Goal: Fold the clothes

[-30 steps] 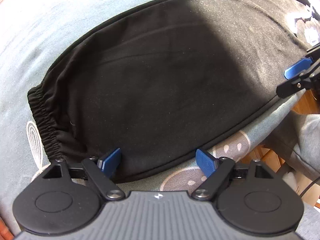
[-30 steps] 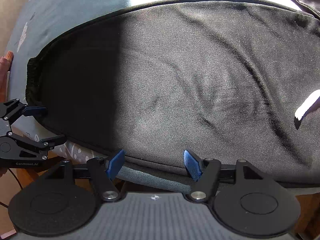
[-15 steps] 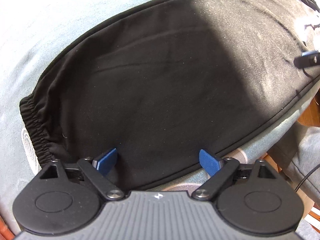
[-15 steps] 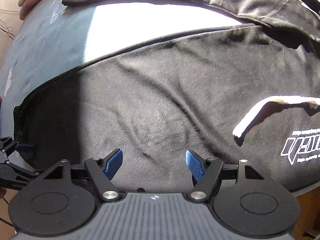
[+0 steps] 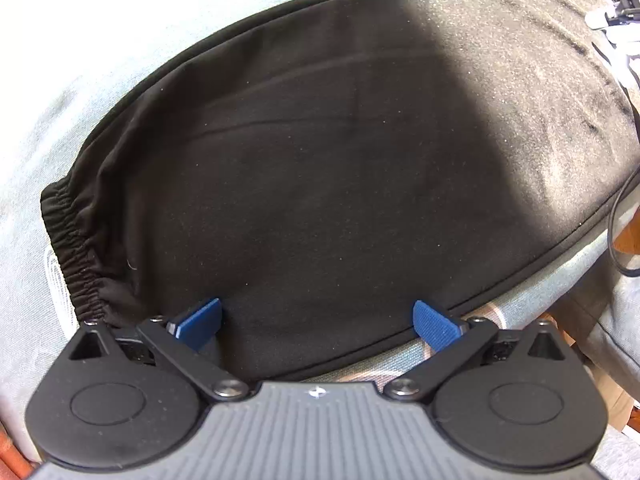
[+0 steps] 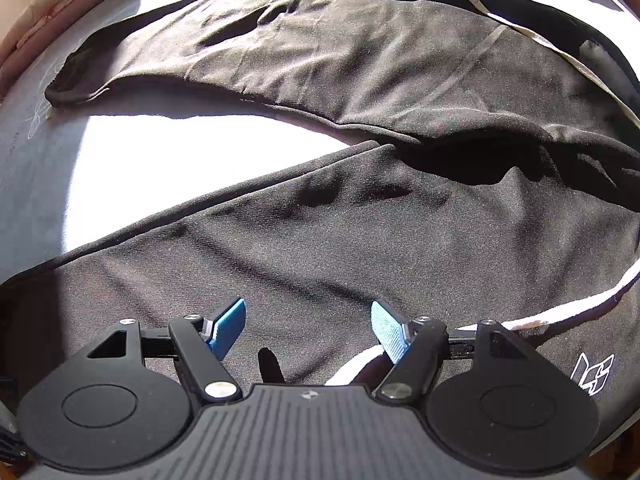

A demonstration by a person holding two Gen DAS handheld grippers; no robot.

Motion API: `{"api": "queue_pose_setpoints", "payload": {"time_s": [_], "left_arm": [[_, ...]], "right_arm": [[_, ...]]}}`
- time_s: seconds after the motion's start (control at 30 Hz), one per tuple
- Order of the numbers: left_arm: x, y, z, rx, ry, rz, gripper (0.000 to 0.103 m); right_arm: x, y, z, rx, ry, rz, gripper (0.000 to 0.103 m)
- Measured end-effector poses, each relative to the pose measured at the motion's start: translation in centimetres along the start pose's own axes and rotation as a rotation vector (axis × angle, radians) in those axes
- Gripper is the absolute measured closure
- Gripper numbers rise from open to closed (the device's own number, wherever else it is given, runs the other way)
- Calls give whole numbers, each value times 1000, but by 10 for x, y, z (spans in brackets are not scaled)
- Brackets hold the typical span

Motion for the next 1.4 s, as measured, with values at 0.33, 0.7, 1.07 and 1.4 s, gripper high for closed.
{"api": "queue_pose_setpoints", "payload": {"time_s": [0.33,0.7,1.07,1.4], "left_arm": [[37,28,-24,26,-83,-36,5],[81,29,-73,34,-135,-42,5],[166,28,-165,67,-176,-83,4],[217,9,-203,70,-198,-49,4]], "right_arm": [[63,27,34,-49,-59,110,29],[158,8,44,-135,-196,165,28],[201,20,-29,59,-139,155,28],[222,-27,-83,103,-56,158,28]]}}
Point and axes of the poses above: each gripper's, at about its wrist camera, not at the fingertips, and y roughly against the way its jaws point, x to its right, z to its underside, the point moved 5 cm from there along -y, roughly the way its jaws point, and after that the axes turned 13 degrees about z, right-handed, at the moved point
